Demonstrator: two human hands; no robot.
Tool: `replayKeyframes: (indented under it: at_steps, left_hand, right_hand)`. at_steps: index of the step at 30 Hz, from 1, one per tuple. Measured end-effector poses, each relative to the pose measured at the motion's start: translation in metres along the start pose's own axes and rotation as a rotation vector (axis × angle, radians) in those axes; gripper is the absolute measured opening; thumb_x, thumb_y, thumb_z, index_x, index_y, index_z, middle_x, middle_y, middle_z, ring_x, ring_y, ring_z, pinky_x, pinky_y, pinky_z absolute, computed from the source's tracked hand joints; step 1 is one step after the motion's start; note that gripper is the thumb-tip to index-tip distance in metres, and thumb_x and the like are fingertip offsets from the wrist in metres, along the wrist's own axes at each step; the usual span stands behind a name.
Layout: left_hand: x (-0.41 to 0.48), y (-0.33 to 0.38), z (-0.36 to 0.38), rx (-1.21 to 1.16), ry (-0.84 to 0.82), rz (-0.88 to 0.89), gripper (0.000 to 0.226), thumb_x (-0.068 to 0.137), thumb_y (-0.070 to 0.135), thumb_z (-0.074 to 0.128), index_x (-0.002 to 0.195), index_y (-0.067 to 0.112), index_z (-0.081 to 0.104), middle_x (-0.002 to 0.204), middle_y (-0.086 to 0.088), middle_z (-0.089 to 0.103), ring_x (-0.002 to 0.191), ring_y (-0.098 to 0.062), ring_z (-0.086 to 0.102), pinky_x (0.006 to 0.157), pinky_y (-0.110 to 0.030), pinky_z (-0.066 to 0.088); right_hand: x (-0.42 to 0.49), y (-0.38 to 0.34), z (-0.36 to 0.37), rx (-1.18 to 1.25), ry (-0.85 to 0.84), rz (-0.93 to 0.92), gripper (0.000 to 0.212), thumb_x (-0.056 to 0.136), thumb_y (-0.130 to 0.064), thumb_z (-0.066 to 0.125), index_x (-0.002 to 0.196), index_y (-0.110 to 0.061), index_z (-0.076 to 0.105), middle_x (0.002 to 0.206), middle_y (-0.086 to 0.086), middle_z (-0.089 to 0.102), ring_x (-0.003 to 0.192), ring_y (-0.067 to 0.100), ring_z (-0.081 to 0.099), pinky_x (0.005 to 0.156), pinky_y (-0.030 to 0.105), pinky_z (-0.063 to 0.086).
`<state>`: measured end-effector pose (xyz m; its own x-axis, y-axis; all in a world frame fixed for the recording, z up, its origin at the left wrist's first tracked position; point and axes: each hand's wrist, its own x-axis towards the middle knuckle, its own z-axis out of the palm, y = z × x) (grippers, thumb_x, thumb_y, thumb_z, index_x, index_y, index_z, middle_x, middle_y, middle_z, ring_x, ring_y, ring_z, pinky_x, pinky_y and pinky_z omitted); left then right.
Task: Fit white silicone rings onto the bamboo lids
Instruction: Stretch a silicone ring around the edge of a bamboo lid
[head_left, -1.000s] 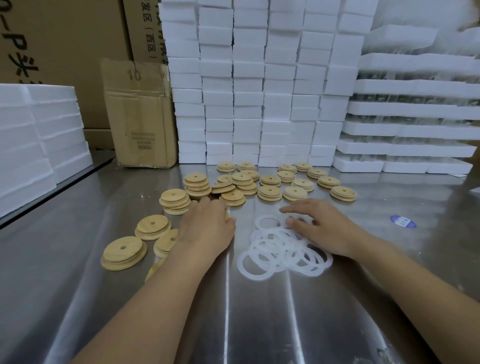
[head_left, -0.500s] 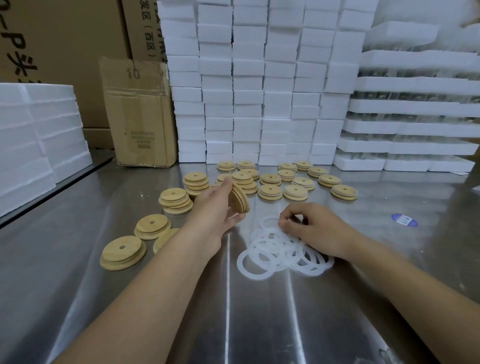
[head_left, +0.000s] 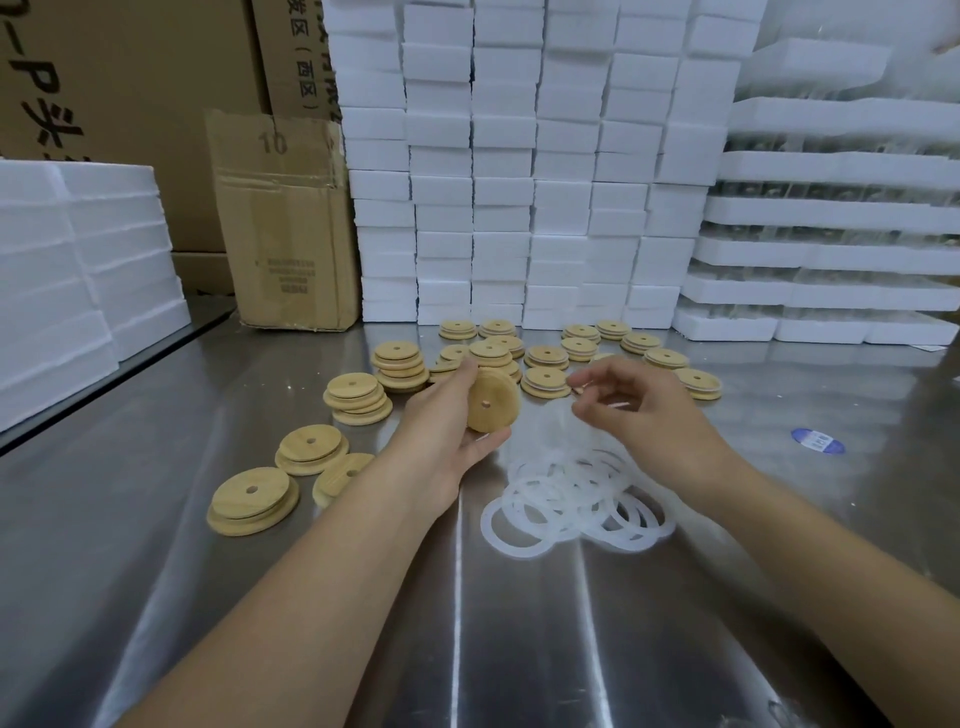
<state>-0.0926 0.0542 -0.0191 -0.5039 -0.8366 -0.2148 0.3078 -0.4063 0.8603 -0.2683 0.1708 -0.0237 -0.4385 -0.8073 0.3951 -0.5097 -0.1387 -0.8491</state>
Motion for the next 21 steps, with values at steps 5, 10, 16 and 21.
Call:
replayKeyframes:
  at_steps: [5,10,16,21]
  left_hand:
    - [-0.003,-0.001,0.003,0.004,-0.079,-0.047,0.036,0.103,0.034,0.067,0.13,0.011,0.064,0.122,-0.015,0.07,0.104,-0.03,0.074,0.08,-0.041,0.068]
    - [-0.005,-0.004,0.006,-0.019,-0.158,-0.058,0.03,0.097,0.02,0.068,0.123,0.004,0.067,0.131,-0.022,0.069,0.106,-0.038,0.077,0.085,-0.046,0.067]
    - [-0.007,-0.009,0.008,0.126,-0.319,-0.018,0.042,0.093,0.01,0.071,0.135,0.013,0.067,0.135,-0.016,0.071,0.108,-0.034,0.077,0.086,-0.044,0.066]
    - [-0.005,-0.017,0.009,0.324,-0.346,0.131,0.042,0.098,0.005,0.075,0.136,0.02,0.068,0.118,-0.005,0.08,0.106,-0.024,0.079,0.078,-0.04,0.067]
  right_hand:
    - [0.001,-0.012,-0.004,0.102,0.095,-0.082,0.021,0.092,-0.002,0.075,0.104,-0.02,0.076,0.083,-0.006,0.074,0.092,0.01,0.071,0.088,0.021,0.054]
    - [0.002,-0.017,-0.006,0.237,0.095,-0.069,0.025,0.09,-0.001,0.076,0.106,-0.021,0.076,0.085,-0.003,0.073,0.09,0.008,0.07,0.078,0.014,0.052]
    - [-0.001,-0.015,0.0,0.228,0.062,-0.026,0.024,0.09,-0.002,0.079,0.108,-0.016,0.074,0.087,0.002,0.079,0.096,0.012,0.076,0.09,0.022,0.056]
    - [-0.002,-0.013,0.002,0.204,0.06,-0.027,0.023,0.088,-0.003,0.081,0.108,-0.013,0.074,0.088,0.005,0.079,0.093,0.013,0.076,0.086,0.019,0.056]
